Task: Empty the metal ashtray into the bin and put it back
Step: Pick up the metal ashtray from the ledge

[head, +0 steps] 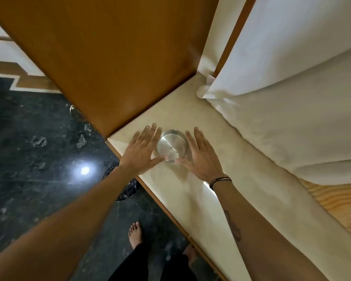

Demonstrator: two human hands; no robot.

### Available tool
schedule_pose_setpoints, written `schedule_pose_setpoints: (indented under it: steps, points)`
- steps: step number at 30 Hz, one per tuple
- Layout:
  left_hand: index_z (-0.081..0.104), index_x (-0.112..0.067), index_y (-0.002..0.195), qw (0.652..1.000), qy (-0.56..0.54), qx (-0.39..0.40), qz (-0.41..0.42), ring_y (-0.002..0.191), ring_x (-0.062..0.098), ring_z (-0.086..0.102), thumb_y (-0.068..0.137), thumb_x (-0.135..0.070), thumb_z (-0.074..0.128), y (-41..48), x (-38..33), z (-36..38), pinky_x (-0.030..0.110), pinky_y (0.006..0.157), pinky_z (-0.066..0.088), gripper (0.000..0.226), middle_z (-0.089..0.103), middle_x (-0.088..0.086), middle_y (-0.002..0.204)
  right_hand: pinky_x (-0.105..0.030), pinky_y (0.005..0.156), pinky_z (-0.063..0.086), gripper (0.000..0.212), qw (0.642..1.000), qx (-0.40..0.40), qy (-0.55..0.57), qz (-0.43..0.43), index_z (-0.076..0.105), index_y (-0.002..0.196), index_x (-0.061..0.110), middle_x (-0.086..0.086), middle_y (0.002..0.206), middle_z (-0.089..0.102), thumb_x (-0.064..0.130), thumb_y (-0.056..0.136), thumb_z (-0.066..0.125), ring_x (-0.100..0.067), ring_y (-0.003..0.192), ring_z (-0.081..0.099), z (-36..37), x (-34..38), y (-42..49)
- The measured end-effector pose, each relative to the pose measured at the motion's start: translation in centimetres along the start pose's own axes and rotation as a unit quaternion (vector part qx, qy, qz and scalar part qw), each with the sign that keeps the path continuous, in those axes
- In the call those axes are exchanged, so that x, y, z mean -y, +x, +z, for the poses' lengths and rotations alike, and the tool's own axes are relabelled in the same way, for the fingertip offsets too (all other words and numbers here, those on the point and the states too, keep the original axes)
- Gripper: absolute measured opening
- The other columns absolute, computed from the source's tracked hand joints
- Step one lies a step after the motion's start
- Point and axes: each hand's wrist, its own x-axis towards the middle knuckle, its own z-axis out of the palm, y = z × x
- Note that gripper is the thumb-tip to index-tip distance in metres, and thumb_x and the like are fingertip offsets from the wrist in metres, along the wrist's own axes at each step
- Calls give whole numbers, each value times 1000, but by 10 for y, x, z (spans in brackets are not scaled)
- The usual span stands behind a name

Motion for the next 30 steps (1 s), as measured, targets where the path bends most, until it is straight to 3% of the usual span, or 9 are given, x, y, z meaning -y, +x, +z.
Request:
schedule_pose_setpoints:
  steps: [2, 6, 12, 16, 18, 20, 22, 25, 30]
  points:
    - [2, -12, 175, 1000, -17, 26, 8, 172, 29, 4, 86, -95, 6, 6, 5, 7, 53, 140, 16, 122, 1, 10, 186, -49, 137, 21, 113, 1000, 28, 12, -5, 8, 176, 18, -19, 185, 2, 73, 96, 65, -37, 172, 9, 6, -4, 6]
    - [7, -9, 174, 998, -51, 17, 28, 171, 30, 11, 92, -73, 58, 14, 13, 26, 52, 138, 26, 116, 11, 10, 185, -50, 136, 31, 112, 997, 61, 38, 12, 10, 176, 17, -13, 185, 10, 60, 95, 75, -32, 172, 13, 16, -5, 15]
    - [17, -18, 175, 970, -238, 15, -36, 167, 23, 28, 89, -34, 87, 16, 3, 28, 40, 131, 36, 112, 28, 3, 182, -47, 123, 47, 110, 985, 64, 150, 50, 12, 176, 27, 2, 184, 21, 37, 93, 84, -25, 166, 32, 20, 0, 16]
    - [32, -18, 170, 924, -375, 31, -64, 159, 17, 42, 80, -13, 95, 14, 1, 18, 25, 125, 32, 110, 43, -4, 174, -34, 122, 47, 104, 953, 24, 285, 96, 36, 168, 25, 9, 163, 52, 19, 83, 95, -20, 148, 52, 19, 11, 8]
    - [44, -21, 166, 902, -428, 34, -53, 144, -4, 54, 76, -6, 96, 12, 3, 15, 19, 122, 38, 105, 57, -35, 154, -31, 114, 53, 97, 934, 6, 338, 115, 49, 161, 23, 21, 139, 61, 17, 78, 98, -16, 134, 60, 16, 14, 1]
    - [52, -24, 160, 889, -454, 40, -42, 125, -27, 57, 75, -2, 96, 6, 4, 7, 5, 112, 43, 98, 61, -58, 126, -38, 115, 58, 91, 920, -9, 370, 125, 56, 155, 24, 17, 134, 67, 17, 74, 98, -16, 130, 66, 9, 20, -10]
    - [57, -29, 152, 872, -486, 38, -42, 119, -28, 61, 77, 3, 94, 2, 1, -2, 0, 106, 46, 90, 69, -53, 118, -44, 116, 58, 85, 907, -30, 399, 130, 64, 148, 24, 6, 135, 74, 18, 71, 98, -17, 130, 70, 3, 25, -17]
    - [63, -15, 150, 844, -535, 21, -43, 122, -13, 69, 78, 11, 90, -10, -4, -25, 8, 105, 55, 81, 76, -28, 124, -46, 117, 57, 76, 890, -59, 433, 133, 69, 143, 20, 1, 132, 79, 11, 73, 99, -17, 127, 73, -11, 39, -32]
    - [69, -38, 125, 806, -585, 16, -94, 112, -10, 76, 79, 12, 88, -39, -1, -48, 10, 103, 58, 70, 83, -35, 106, -52, 119, 55, 75, 874, -73, 466, 119, 68, 144, 15, -7, 137, 77, 7, 76, 98, -23, 133, 71, -20, 64, -42]
